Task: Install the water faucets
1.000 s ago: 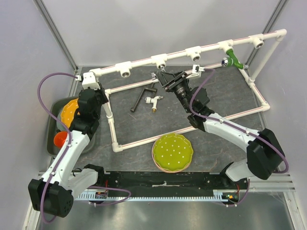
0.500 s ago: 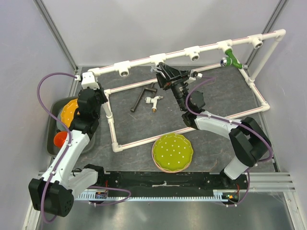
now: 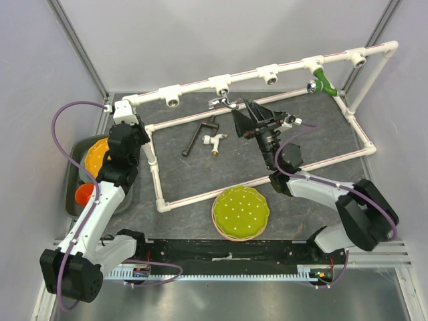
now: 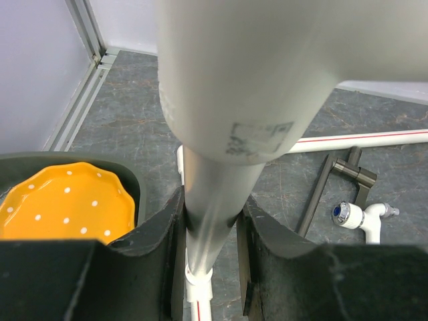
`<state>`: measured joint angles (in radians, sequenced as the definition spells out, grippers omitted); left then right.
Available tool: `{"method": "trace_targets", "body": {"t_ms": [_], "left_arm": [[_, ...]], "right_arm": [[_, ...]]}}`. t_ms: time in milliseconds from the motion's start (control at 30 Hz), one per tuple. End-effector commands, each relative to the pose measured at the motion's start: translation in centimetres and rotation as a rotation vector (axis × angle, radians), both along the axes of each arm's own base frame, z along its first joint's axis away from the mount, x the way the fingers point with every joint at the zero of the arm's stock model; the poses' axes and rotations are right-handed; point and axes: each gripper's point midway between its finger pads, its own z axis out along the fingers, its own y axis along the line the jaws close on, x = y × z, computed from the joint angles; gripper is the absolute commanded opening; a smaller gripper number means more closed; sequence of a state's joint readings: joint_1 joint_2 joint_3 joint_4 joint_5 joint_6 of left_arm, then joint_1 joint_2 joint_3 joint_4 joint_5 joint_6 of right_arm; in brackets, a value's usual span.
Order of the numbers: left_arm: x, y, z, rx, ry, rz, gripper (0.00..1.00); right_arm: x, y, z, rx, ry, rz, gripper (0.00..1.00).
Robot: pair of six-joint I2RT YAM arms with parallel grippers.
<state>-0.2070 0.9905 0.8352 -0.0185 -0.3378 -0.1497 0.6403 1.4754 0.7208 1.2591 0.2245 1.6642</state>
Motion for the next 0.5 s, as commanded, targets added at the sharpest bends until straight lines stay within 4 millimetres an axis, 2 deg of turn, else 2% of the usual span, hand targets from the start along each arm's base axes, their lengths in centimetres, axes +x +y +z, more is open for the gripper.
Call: {"method": "trace_targets", "body": {"t_ms": [0, 33, 67, 100, 133, 167, 200, 233, 267, 300, 333, 367, 433, 467], "left_arm": [[0.1, -1.7, 2.6, -0.145, -0.081, -0.042, 0.02], [0.1, -1.7, 2.6, -0.145, -0.081, -0.043, 0.02], [0.1, -1.7, 2.6, -0.145, -0.079, -0.043, 0.02], [0.1, -1.7, 2.6, -0.147, -0.079, -0.045, 0.02], [0.1, -1.7, 2.7, -0.147, -0.082, -0.045, 0.02], [0.1, -1.8, 2.7, -0.149, -0.082, -0.045, 0.02], [0.1, -1.8, 2.7, -0.149, -0.082, -0.045, 0.02], [0.1, -1.8, 2.6, -0.149, -0.081, -0.046, 0.02], [0.1, -1.8, 2.7, -0.149, -0.082, -0.045, 0.02], [0.1, -1.8, 2.8, -0.149, -0.084, -0.046, 0.02], [0.1, -1.7, 2.7, -0.149, -0.082, -0.045, 0.02], [0.1, -1.7, 2.7, -0.148, -0.082, -0.043, 0.02], [0.1, -1.7, 2.6, -0.148, -0.08, -0.041, 0.02], [0.1, -1.8, 2.5, -0.148, -0.078, -0.044, 0.02]], "right_arm": [[-3.8, -2.2, 4.3, -0.126, -0.189, -0.083, 0.98], [-3.8, -2.0, 4.9, -0.27, -0.246, -0.155, 0.98], [-3.5, -1.3, 3.6, -0.438, -0.195, -0.153, 0.98], [-3.7, -0.5, 3.4, -0.568, -0.209, -0.147, 0.98], [-3.6, -0.6, 5.1, -0.753, -0.296, -0.241, 0.98], [-4.1, 0.0, 3.4, -0.888, -0.256, -0.224, 0.98], [-4.2, -0.2, 3.2, -0.975, -0.271, -0.257, 0.98], [-3.9, -1.1, 4.0, -1.076, -0.288, -0.338, 0.98], [-4.0, -1.0, 2.2, -1.199, -0.259, -0.317, 0.98], [-4.0, -1.2, 1.8, -1.27, -0.256, -0.33, 0.98], [-3.8, -2.0, 2.5, -1.322, -0.242, -0.376, 0.98], [-4.0, -2.0, 1.0, -1.469, -0.261, -0.368, 0.98], [-4.0, -2.8, 1.5, -1.587, -0.272, -0.416, 0.98], [-4.2, -2.6, 0.6, -1.719, -0.319, -0.406, 0.98]]}}
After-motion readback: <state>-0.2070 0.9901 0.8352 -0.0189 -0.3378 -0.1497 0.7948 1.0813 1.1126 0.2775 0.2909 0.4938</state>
